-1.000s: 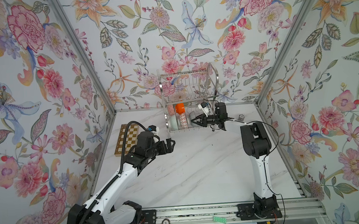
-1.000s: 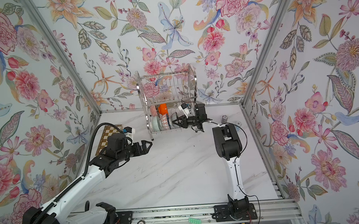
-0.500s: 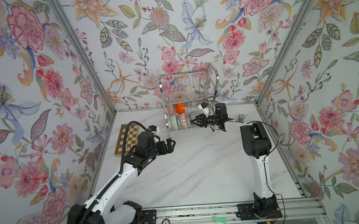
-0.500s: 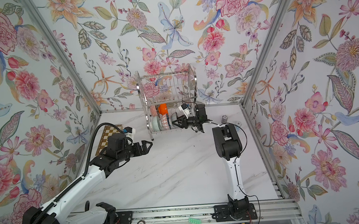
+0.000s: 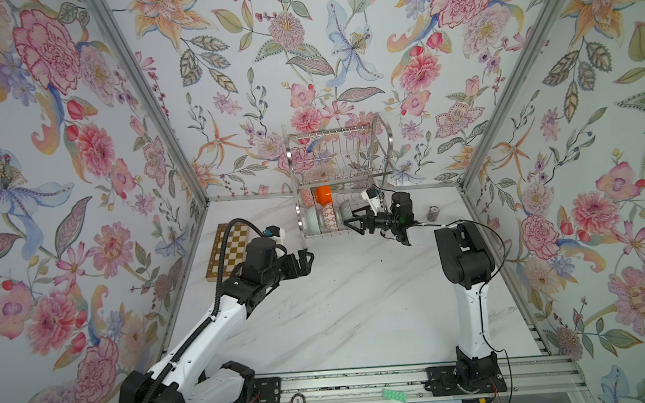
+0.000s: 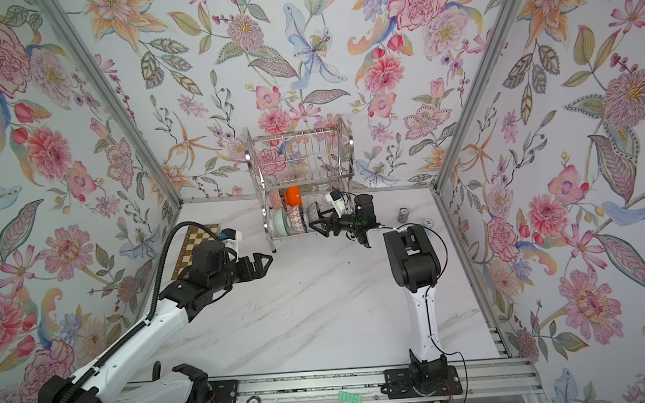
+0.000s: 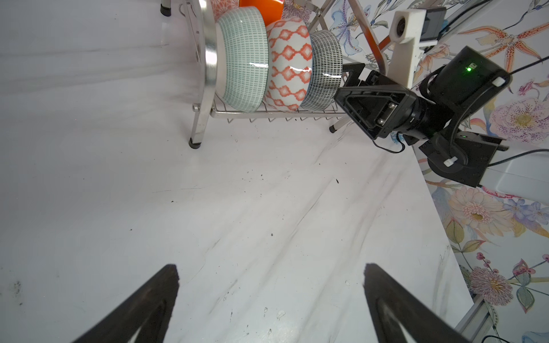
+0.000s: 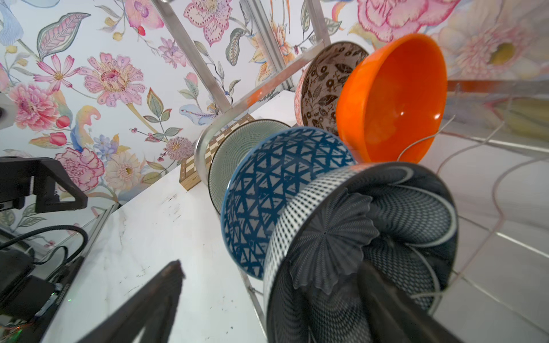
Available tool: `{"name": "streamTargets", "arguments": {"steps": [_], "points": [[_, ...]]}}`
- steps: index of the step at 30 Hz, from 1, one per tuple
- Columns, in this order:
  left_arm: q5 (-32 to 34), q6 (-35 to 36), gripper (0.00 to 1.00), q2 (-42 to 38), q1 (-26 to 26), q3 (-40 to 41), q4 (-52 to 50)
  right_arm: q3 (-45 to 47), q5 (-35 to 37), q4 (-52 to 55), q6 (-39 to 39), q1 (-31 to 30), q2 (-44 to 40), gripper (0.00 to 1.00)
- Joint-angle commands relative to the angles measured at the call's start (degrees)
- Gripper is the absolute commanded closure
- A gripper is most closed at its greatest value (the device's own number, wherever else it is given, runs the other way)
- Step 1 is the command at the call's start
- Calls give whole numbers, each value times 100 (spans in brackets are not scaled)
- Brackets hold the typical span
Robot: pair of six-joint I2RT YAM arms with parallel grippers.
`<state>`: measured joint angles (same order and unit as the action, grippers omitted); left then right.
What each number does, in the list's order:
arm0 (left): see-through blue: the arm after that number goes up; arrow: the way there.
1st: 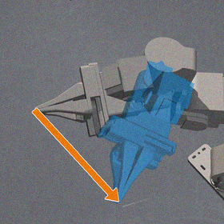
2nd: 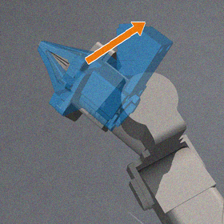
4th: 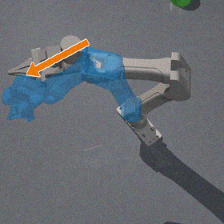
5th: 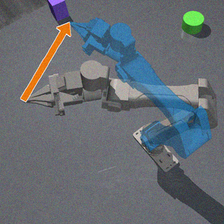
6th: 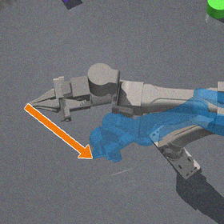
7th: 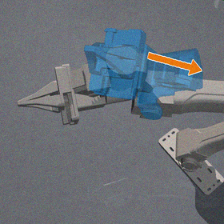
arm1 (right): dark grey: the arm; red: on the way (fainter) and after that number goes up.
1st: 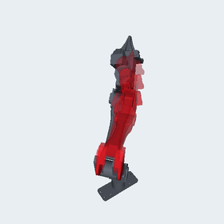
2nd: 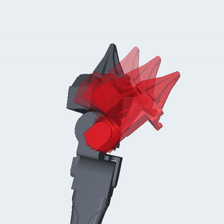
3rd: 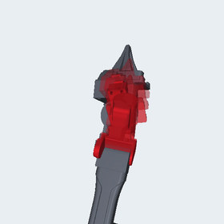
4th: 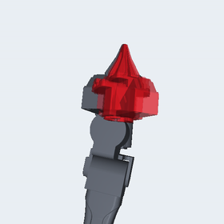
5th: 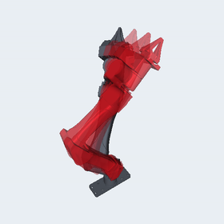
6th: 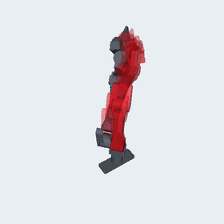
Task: Load bowls into a dish rack
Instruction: Place the bowl in the dish rack.
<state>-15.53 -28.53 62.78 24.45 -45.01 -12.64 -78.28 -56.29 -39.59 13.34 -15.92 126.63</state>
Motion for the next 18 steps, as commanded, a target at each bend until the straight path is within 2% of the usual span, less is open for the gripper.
{"name": "streamTargets", "arguments": {"steps": [1,11,18], "points": [[342,222,1,-226,60,87,-149,282,302,-803,258,6,-251,2],[1293,881,1,-570,60,109,-317,1288,1058,-1595,330,-122,-779,1],[1737,1175,1,-672,60,121,-277,1667,1636,-1506,415,-210,-1140,1]]}}
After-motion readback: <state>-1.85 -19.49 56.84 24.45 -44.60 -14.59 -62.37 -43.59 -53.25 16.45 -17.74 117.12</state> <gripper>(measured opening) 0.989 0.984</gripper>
